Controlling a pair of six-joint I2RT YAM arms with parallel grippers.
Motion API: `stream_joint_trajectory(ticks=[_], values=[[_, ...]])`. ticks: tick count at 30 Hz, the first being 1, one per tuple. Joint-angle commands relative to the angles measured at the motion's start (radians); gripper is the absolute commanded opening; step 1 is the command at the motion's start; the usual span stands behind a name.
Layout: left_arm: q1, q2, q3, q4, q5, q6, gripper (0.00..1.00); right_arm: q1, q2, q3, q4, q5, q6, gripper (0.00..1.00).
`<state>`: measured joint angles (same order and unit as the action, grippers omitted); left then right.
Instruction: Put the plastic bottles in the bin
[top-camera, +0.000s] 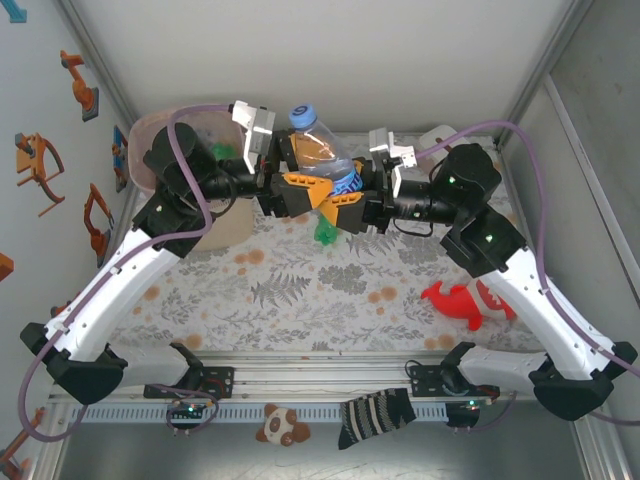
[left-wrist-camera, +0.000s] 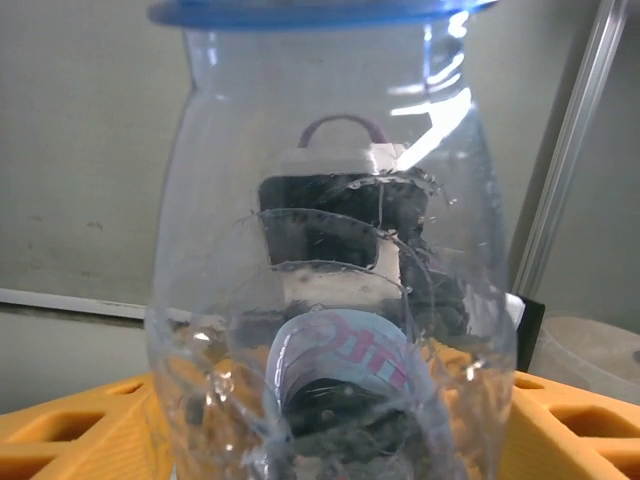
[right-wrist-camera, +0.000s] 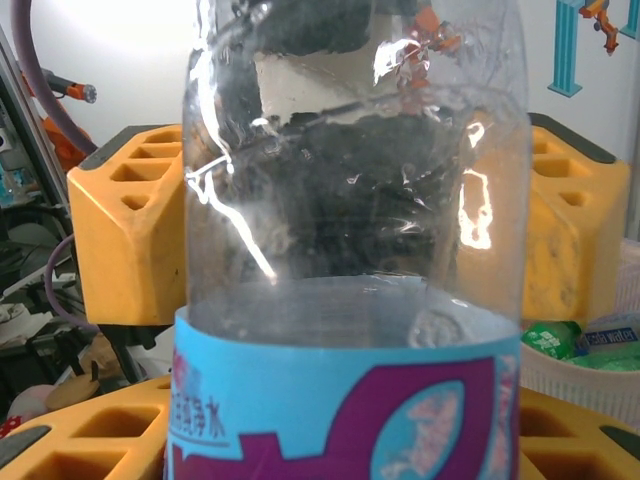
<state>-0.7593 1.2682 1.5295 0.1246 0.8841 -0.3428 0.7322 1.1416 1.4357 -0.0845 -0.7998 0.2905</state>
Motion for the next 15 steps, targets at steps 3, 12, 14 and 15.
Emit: stream_joint_trajectory(ticks=[3, 12, 14, 15], values=[[-0.009, -0.002, 0.020, 0.056, 0.025, 0.016, 0.61, 0.015, -0.010, 0.021, 0.040, -0.001, -0.008, 0.53], [-0.010, -0.008, 0.033, 0.025, 0.029, 0.032, 0.54, 0.018, -0.022, 0.010, 0.023, 0.017, -0.016, 0.63], [-0.010, -0.012, 0.042, -0.006, 0.019, 0.046, 0.53, 0.019, -0.034, 0.002, 0.013, 0.034, -0.019, 0.70], [-0.009, -0.016, 0.047, -0.025, 0.010, 0.057, 0.53, 0.019, -0.040, -0.004, 0.013, 0.039, -0.019, 0.73]])
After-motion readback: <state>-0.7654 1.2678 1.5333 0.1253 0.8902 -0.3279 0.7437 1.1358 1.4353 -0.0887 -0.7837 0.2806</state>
